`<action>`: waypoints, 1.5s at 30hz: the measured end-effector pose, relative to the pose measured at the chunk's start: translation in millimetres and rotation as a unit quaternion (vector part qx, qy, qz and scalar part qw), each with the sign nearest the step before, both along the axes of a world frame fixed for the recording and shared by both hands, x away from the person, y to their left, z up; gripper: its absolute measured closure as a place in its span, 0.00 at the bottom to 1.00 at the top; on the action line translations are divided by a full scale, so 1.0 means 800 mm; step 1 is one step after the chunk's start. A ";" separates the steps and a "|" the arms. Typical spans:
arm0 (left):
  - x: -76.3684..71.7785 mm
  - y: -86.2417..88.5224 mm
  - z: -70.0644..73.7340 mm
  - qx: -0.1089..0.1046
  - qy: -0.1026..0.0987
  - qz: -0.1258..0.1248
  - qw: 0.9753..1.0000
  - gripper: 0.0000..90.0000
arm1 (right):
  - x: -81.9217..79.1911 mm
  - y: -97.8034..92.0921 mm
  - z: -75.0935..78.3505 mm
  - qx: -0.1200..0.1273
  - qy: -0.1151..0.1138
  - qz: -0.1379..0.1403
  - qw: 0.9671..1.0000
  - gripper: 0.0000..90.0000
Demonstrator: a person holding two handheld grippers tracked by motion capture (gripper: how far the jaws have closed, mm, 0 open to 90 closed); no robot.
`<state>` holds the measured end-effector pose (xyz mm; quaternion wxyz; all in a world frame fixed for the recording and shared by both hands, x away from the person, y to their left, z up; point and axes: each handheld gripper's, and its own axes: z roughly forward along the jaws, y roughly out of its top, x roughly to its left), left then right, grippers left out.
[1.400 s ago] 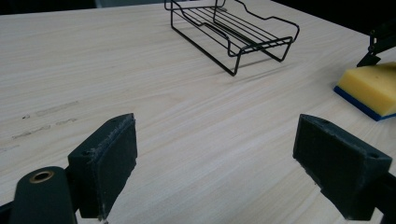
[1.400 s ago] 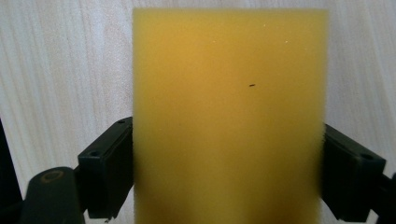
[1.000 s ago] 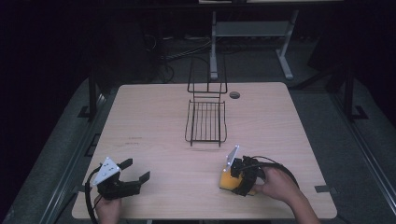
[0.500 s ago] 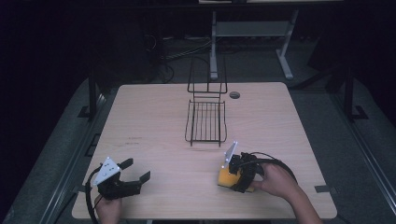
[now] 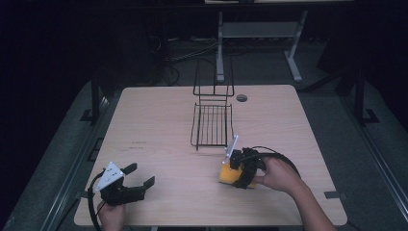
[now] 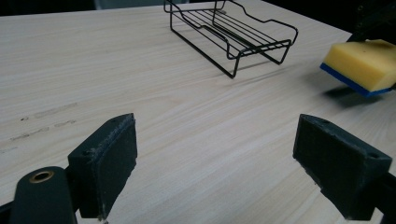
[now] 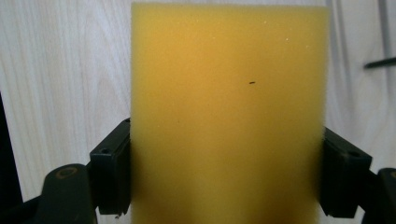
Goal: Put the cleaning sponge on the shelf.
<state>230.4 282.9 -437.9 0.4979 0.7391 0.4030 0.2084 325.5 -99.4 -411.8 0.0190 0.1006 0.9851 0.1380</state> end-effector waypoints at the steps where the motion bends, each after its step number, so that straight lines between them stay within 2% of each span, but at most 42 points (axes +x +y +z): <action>1: 0.000 0.000 0.000 -0.001 0.001 0.000 1.000 0.14 | 0.000 0.000 0.000 0.000 0.000 0.000 1.000 0.24; 20: 0.001 -0.006 -0.001 0.003 0.002 -0.007 1.000 0.14 | 0.043 0.033 0.018 0.010 -0.005 0.023 1.000 0.24; 25: 0.001 -0.004 -0.001 -0.002 0.002 -0.003 1.000 0.14 | 0.056 0.042 0.019 0.012 -0.004 0.027 1.000 0.24; 28: 0.000 -0.002 -0.001 -0.004 0.002 -0.003 1.000 0.14 | 0.061 0.046 0.022 0.009 -0.002 0.020 1.000 0.24; 45: 0.001 -0.001 -0.001 -0.005 0.002 -0.001 1.000 0.14 | 0.094 0.062 0.033 0.006 -0.008 0.023 1.000 0.24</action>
